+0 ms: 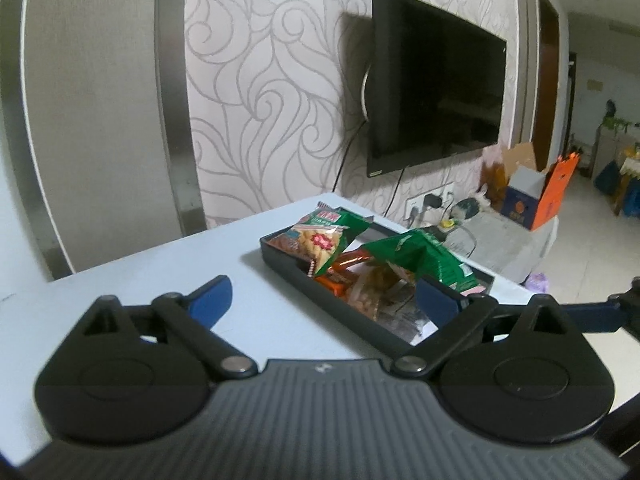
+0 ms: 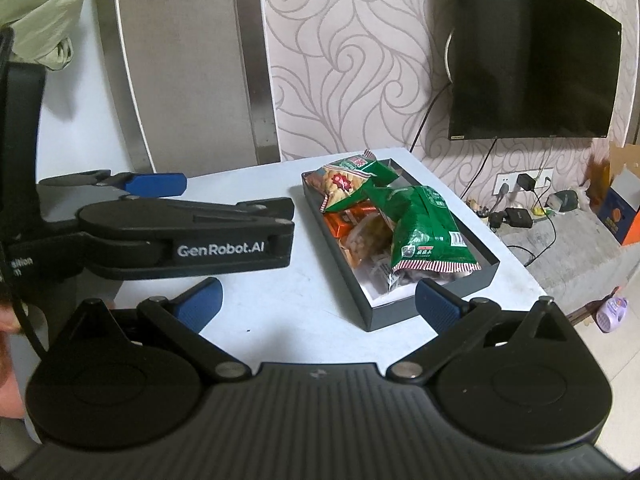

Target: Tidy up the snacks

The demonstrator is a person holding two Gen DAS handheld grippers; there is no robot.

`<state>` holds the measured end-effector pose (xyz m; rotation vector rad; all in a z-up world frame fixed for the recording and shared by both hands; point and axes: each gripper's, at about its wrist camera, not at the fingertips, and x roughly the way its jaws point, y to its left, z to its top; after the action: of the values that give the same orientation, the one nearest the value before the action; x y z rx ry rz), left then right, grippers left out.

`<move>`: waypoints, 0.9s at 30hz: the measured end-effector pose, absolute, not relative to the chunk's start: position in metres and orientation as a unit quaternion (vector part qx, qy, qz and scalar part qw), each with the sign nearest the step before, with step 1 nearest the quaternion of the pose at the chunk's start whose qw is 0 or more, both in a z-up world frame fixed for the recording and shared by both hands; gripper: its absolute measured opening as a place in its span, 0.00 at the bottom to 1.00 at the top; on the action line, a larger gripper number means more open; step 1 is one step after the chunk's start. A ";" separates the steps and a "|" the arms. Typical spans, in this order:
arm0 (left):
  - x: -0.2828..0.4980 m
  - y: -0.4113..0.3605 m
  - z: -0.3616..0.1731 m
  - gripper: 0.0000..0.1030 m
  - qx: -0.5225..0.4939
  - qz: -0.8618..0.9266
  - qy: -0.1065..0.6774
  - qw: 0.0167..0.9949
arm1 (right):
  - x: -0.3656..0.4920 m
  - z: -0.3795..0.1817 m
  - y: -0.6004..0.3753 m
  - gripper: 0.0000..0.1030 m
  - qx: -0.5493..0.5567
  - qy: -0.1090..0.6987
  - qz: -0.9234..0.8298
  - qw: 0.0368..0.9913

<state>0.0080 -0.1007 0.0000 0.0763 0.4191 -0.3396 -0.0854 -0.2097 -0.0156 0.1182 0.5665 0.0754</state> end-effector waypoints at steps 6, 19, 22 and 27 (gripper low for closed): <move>0.004 -0.110 -0.001 0.97 0.070 -0.121 0.190 0.972 | -0.085 -0.017 -0.208 1.00 0.055 0.285 0.042 0.956; 0.002 -0.110 0.000 0.97 0.069 -0.112 0.195 0.972 | -0.087 -0.017 -0.209 1.00 0.056 0.289 0.044 0.955; 0.001 -0.111 -0.001 0.97 0.072 -0.115 0.197 0.971 | -0.086 -0.017 -0.210 1.00 0.056 0.291 0.044 0.954; 0.001 -0.112 0.000 0.97 0.073 -0.120 0.199 0.970 | -0.086 -0.018 -0.210 1.00 0.057 0.292 0.044 0.954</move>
<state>0.0012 -0.1119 -0.0002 0.1467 0.4015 -0.2418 -0.0863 -0.2097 -0.0185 0.1153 0.5929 0.0903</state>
